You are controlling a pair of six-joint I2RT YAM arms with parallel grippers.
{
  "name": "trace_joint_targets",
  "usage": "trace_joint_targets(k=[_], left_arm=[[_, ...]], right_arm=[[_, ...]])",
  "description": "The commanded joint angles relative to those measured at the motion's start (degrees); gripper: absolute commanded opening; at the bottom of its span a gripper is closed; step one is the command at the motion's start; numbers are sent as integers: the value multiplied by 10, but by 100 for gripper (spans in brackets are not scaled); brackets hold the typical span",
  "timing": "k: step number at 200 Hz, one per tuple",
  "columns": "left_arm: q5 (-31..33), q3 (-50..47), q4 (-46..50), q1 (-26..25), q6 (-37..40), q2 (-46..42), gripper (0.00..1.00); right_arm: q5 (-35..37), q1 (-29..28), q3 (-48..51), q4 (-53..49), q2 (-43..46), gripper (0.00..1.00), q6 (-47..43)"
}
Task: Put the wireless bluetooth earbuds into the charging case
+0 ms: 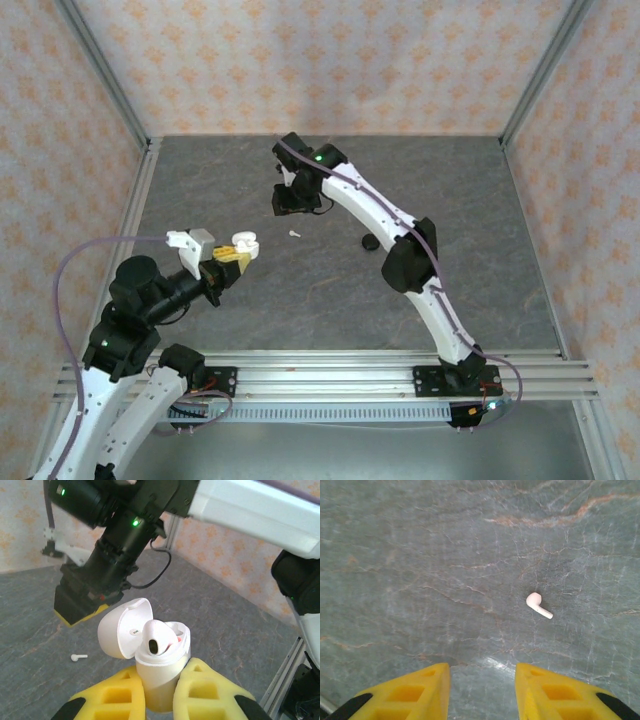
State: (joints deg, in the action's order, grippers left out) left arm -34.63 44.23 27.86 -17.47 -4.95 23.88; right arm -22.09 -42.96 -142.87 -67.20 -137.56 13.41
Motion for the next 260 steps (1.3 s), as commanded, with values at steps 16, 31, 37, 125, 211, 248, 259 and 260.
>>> trace_joint_targets(k=[16,31,37,125,211,248,259,260], left_arm=[[19,-9,25,4,-26,-17,0],[20,-13,20,4,-33,-18,0],[21,-15,19,4,-34,-18,0],[25,-35,-16,3,-64,-12,0],[40,-31,21,4,-72,-42,0],[40,-30,21,4,-73,-43,0],[41,-30,23,4,-72,-45,0],[41,-30,23,4,-72,-45,0]], right_arm=[[10,-1,-22,-14,-46,39,-7],[18,-1,-19,-14,-61,39,-15],[19,-1,-18,-15,-67,39,-18],[34,2,-15,12,-115,42,-76],[5,5,1,25,-131,44,-79],[-17,5,2,13,-126,44,-61],[-29,5,5,9,-122,44,-51],[-31,5,6,9,-122,44,-50]])
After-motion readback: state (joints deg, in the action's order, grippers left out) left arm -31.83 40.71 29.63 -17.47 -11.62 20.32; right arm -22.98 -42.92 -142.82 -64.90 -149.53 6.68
